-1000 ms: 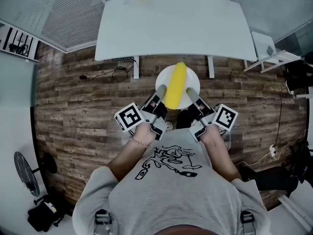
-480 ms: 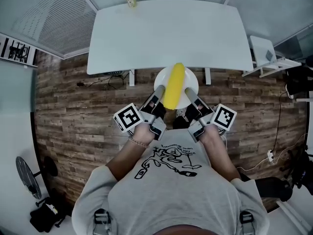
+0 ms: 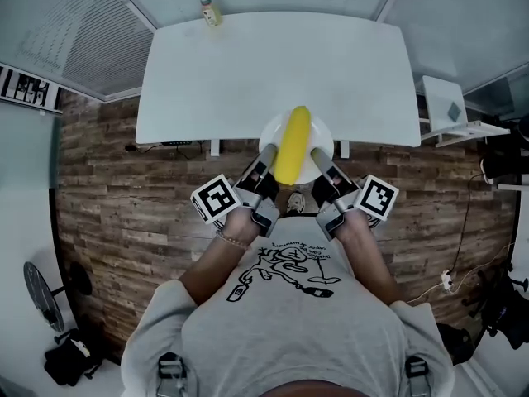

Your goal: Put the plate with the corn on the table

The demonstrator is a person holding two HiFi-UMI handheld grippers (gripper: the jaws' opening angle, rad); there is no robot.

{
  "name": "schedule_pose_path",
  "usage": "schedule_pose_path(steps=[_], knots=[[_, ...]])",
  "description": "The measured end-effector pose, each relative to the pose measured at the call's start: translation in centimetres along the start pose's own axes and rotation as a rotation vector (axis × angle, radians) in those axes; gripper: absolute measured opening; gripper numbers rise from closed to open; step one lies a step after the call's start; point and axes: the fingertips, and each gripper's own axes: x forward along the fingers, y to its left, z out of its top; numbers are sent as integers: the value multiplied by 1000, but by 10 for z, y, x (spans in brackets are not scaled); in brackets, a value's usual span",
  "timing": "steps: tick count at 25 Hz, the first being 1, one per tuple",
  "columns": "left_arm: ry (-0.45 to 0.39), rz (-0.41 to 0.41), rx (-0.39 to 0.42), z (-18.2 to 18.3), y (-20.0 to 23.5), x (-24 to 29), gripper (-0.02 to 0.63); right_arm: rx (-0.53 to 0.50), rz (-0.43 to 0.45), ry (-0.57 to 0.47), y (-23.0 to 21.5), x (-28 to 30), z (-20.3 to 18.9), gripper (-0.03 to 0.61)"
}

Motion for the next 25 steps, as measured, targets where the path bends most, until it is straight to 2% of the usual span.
schedule_pose_path(steps=[5, 11, 14, 25], knots=[[-13, 9, 16, 5, 1, 32, 29, 4, -1, 24, -10, 8, 31, 26], [-24, 23, 33, 16, 7, 49, 29, 22, -3, 47, -19, 22, 47, 26], [-30, 31, -4, 22, 8, 57, 29, 26, -3, 50, -21, 31, 53, 26], [-23, 27, -12, 89, 29, 93, 29, 29, -16, 48, -31, 104, 80, 25]])
